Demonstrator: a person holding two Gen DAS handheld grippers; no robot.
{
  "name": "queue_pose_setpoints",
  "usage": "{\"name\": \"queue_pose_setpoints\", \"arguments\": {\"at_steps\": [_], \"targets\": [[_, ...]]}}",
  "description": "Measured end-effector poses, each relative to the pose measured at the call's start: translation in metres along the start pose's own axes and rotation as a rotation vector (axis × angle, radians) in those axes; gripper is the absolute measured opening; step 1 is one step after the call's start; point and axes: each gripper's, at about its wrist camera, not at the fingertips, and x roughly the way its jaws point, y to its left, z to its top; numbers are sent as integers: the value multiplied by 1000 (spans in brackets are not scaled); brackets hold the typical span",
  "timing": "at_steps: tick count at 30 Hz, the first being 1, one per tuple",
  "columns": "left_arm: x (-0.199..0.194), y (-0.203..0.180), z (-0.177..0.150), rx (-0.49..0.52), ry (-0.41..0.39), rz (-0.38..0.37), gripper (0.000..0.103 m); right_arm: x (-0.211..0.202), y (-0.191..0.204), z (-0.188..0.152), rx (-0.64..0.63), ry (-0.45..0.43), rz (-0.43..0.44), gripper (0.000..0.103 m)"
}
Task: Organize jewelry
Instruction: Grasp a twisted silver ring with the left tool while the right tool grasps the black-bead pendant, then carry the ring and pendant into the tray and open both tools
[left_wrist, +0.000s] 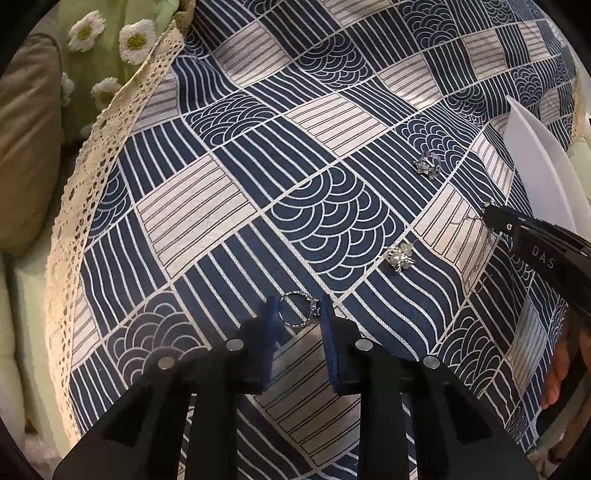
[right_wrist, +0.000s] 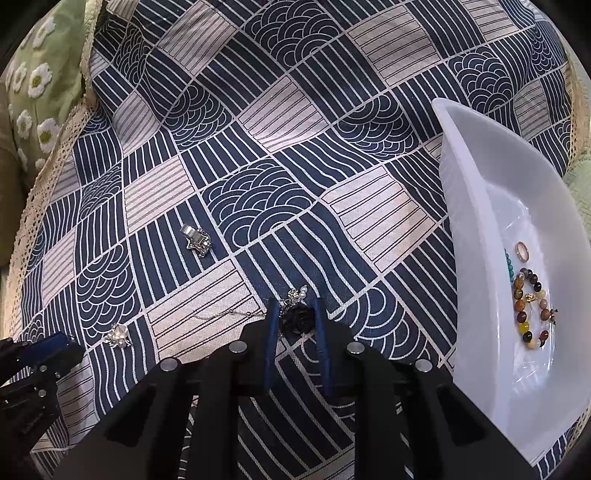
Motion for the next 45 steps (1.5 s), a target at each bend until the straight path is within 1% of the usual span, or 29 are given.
{"name": "queue_pose_setpoints", "arguments": {"at_steps": [4,7,10,13,16,18,20,23,25,28,30,33,35,37,40,45], "targets": [[-4,0,3,-12,3,-42,21,-10,5,0,-6,-14,33,19],[-17,-2,5,-11,-18,-72,21,-30,8,3,-2,-39,78,18],[-39,-7,9,-13,-67,-108,21,-57,3,10,15,-81,122,18],[-60,-17,14,-17,-118,-146,21,-85,-8,19,37,-129,145,18],[-76,-34,20,-5,-152,-179,21,-115,-33,26,90,-174,170,18],[-86,-49,27,5,-172,-198,21,-133,-57,29,126,-199,165,18],[-94,-69,37,22,-192,-221,21,-144,-77,28,159,-219,154,18],[-109,-109,51,70,-229,-249,21,-154,-126,27,243,-234,146,18],[-112,-129,54,96,-235,-266,21,-157,-152,23,285,-245,133,18],[-114,-170,62,146,-236,-287,21,-158,-186,17,330,-244,107,18],[-109,-196,64,183,-227,-290,21,-152,-201,15,345,-228,84,18],[-90,-232,64,228,-197,-282,21,-134,-220,11,364,-189,56,18],[-73,-254,65,249,-170,-265,21,-118,-227,9,370,-152,61,18],[-57,-270,67,274,-143,-260,21,-104,-232,7,374,-112,61,18],[-36,-288,71,309,-100,-248,21,-85,-236,4,368,-62,36,18],[-14,-309,76,359,-85,-220,21,-61,-235,0,371,13,12,18]]}}
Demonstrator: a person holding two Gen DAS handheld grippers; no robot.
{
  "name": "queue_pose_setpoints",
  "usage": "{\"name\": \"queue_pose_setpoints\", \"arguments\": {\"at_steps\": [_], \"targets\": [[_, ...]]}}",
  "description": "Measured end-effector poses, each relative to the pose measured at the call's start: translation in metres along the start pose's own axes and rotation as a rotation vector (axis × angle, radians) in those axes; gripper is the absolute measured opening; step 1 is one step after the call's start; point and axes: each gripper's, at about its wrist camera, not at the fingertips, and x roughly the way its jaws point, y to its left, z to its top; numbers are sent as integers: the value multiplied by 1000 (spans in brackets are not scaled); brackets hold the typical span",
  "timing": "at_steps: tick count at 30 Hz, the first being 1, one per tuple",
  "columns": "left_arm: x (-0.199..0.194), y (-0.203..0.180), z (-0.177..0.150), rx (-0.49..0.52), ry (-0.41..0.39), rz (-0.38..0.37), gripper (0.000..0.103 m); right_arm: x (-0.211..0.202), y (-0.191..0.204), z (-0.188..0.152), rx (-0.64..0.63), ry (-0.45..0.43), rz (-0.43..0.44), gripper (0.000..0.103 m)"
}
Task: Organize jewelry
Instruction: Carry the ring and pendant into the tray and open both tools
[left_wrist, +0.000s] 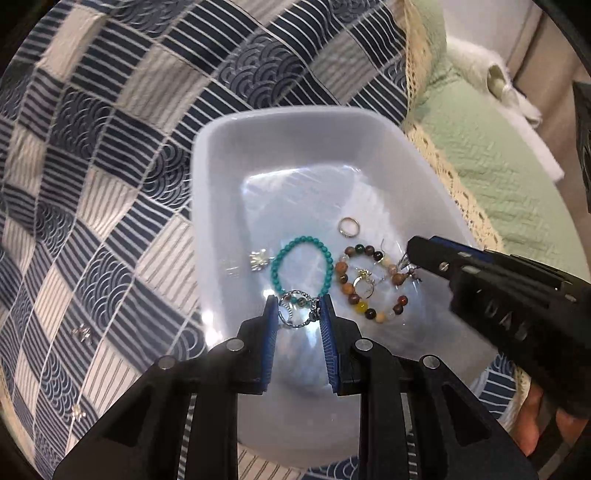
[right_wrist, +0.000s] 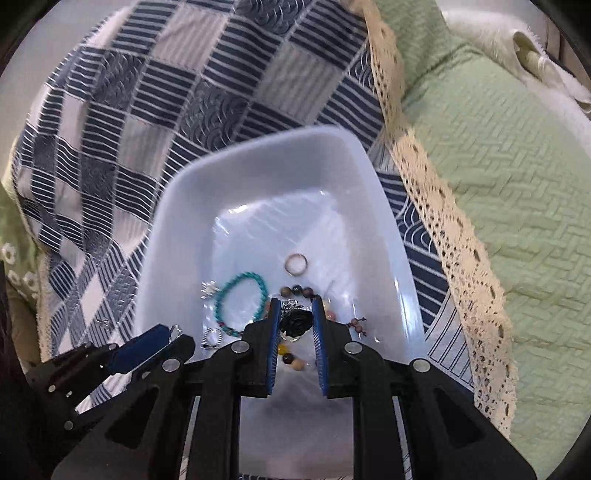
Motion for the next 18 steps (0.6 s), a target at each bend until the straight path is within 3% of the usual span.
{"name": "queue_pose_setpoints", "arguments": {"at_steps": [8,18], "targets": [[31,-7,1,34,28,34,22,26,-2,-5,-3,78,-45,18],[31,-3,4,7,21,31,26,27,-3,-8,7,87,-50,18]]}}
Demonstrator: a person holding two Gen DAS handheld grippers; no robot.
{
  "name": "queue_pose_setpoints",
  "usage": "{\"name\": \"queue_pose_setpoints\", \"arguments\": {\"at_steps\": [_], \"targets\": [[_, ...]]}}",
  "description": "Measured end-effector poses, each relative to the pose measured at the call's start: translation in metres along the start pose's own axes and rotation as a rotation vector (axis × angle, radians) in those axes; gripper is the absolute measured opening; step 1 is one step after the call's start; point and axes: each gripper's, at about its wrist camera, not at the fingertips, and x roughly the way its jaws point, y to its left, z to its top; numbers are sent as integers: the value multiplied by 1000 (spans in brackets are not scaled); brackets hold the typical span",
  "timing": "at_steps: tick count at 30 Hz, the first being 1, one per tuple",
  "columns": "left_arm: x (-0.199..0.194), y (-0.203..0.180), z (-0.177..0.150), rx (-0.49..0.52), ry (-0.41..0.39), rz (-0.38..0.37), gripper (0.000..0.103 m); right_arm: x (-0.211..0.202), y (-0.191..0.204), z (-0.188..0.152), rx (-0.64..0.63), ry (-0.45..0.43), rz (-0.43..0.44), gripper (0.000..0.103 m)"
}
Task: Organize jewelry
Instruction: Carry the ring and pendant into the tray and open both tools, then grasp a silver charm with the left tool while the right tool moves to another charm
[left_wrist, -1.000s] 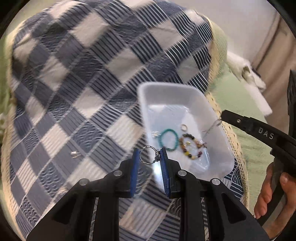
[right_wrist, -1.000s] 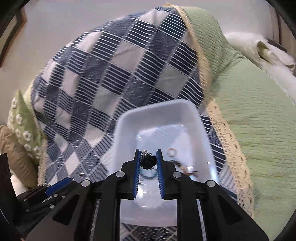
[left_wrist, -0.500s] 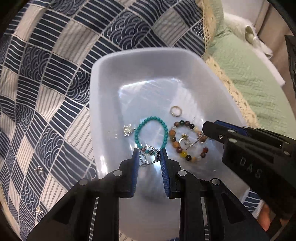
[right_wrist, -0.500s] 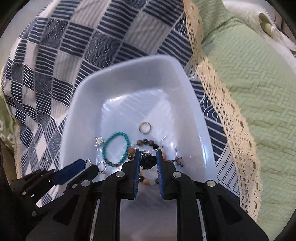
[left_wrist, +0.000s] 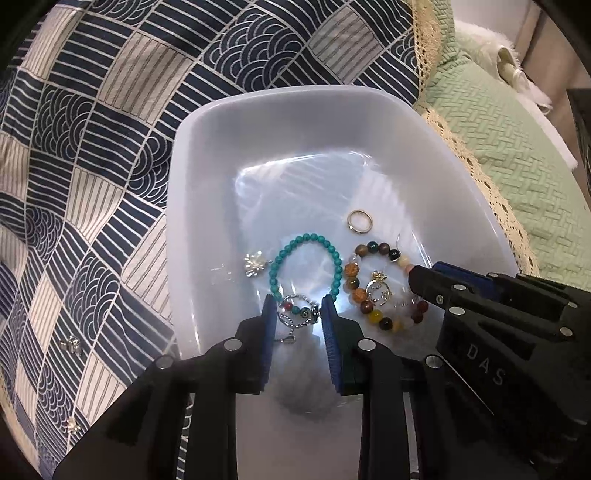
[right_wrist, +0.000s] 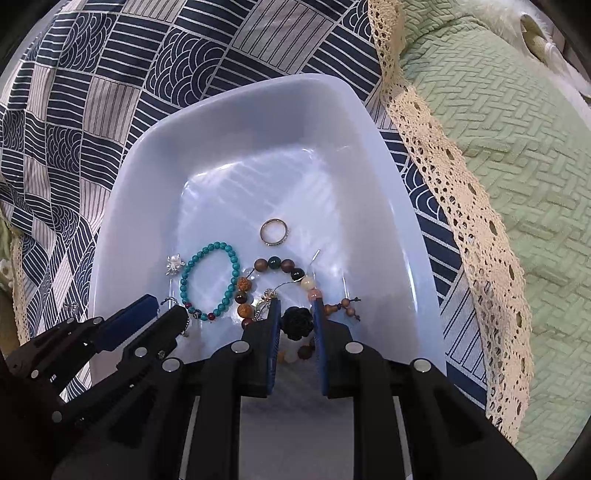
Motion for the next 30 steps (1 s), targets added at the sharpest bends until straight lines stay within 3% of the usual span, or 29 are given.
{"name": "queue_pose_setpoints", "arguments": {"at_steps": [6,7,10,11,16,18,20,26,30], "targets": [[-8,1,-2,-13,-8,-6,32,-2,-3,4,9,0,8,19],[-10,2,-1,-17,-15,1,35,-4,-3,4,6,-7,1,22],[-27,11,-2,-37,-45,-3,40,-15,-5,3,8,-47,-22,43],[-32,14,-2,-43,-54,-2,47,-18,-6,3,14,-57,-15,44],[-77,35,-9,-72,-129,-12,48,-44,4,-3,0,-111,41,47],[-97,46,-15,-87,-156,-20,51,-58,16,-8,-30,-153,43,53],[-117,59,-20,-99,-185,-16,63,-71,29,-13,-64,-188,55,57],[-175,117,-52,-145,-257,43,75,-103,91,-38,-195,-276,99,78],[-189,160,-83,-194,-259,94,83,-103,129,-56,-261,-280,113,81]]}}
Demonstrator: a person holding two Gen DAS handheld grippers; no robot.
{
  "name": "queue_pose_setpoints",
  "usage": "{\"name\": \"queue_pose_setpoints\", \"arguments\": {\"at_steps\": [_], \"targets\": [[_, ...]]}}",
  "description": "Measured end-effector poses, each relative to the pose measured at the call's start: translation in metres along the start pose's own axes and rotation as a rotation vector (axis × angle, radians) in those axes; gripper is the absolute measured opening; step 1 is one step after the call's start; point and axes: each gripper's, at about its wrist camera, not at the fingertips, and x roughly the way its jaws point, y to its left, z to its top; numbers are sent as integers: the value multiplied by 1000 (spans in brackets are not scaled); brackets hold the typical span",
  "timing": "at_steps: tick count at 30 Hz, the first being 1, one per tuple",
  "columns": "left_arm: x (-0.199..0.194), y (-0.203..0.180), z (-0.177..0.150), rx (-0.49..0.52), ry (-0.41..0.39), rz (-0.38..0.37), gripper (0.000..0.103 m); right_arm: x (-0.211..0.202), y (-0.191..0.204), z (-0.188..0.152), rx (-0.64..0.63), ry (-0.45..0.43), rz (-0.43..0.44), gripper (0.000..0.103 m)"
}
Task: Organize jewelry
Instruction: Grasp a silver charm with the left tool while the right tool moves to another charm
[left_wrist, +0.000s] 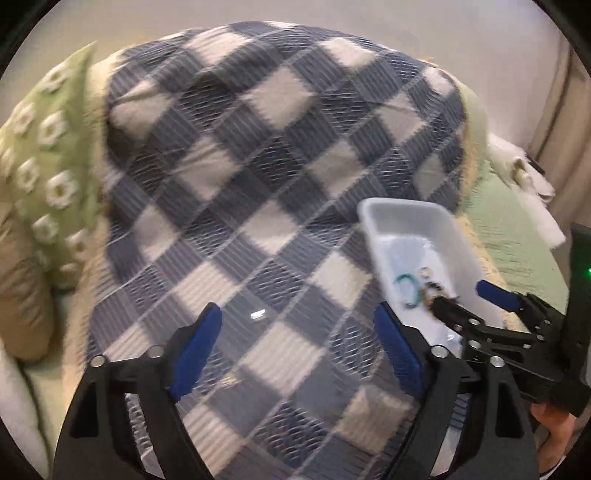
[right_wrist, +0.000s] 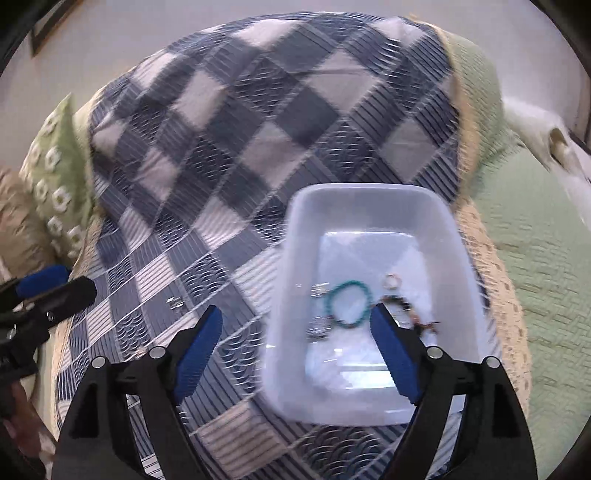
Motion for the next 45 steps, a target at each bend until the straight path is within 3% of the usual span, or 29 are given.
{"name": "queue_pose_setpoints", "arguments": {"at_steps": [4,7,9,13,25,27,29,32,41,45], "targets": [[6,45,-30,-79,38,23,83,14,35,-14,-17,49,72,82],[26,72,-54,-140,112,35,83,30,53,-27,0,117,127,82],[36,83,-64,-151,137,48,83,38,66,-35,-26,144,122,82],[53,90,-78,-103,178,97,83,43,84,-46,-84,134,62,82],[110,70,-74,-80,265,75,81,51,71,-46,-60,152,45,82],[118,71,-74,-93,274,81,73,52,69,-46,-57,160,48,82],[127,74,-75,-119,298,71,57,52,68,-46,-62,162,47,82],[129,72,-74,-110,293,98,45,51,66,-45,-59,166,53,82],[126,71,-78,-98,291,138,19,51,65,-44,-51,172,61,82],[123,73,-79,-106,298,134,16,52,66,-45,-58,171,54,82]]}}
